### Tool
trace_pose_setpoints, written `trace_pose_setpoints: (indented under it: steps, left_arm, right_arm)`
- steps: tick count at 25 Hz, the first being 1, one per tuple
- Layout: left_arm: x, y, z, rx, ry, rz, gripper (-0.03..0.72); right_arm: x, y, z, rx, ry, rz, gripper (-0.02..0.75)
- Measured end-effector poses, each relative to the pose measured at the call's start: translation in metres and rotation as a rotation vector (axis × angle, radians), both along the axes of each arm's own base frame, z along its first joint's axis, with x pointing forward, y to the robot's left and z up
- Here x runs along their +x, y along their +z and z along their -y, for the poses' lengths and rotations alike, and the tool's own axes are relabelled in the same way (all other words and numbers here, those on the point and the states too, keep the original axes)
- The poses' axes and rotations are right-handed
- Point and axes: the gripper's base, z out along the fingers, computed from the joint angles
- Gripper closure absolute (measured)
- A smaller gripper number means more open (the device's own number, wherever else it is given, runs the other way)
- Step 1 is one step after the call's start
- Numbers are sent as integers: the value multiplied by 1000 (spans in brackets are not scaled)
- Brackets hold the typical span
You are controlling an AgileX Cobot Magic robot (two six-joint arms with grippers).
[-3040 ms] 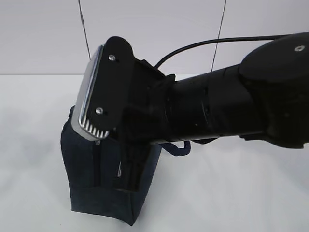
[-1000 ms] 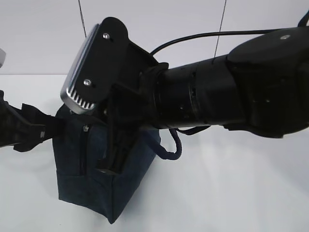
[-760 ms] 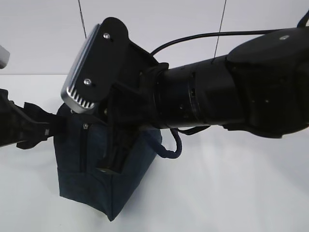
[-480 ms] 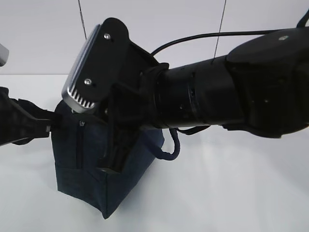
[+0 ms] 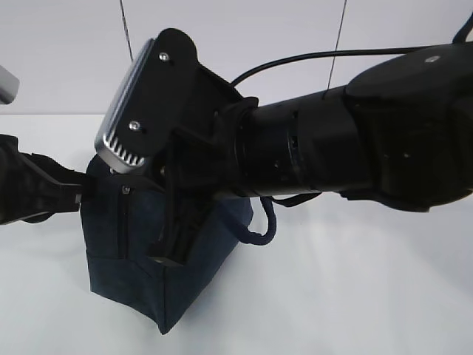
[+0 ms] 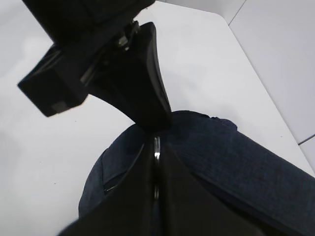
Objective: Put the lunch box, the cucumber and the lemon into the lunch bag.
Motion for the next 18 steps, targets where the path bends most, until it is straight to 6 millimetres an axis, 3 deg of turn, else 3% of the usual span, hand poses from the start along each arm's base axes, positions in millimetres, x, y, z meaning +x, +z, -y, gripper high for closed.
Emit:
trace_pose_setpoints:
  steps: [4,6,9,11,18]
  left_arm:
    - [0,0,0,2,-2,-5,649]
    - [-2,-2,0,7,-9,-26,569]
    - [-6,-6,0,24,-29,-82,388]
    - [-7,-8,1,34,-41,-105,328]
    - [-11,-4,2,92,-150,-41,293]
  right_arm:
    - [0,0,0,0,0,0,730]
    - [0,0,0,0,0,0,730]
    - [0,0,0,0,0,0,730]
    - [0,0,0,0,0,0,730]
    - [0,0,0,1,-1,-2,730]
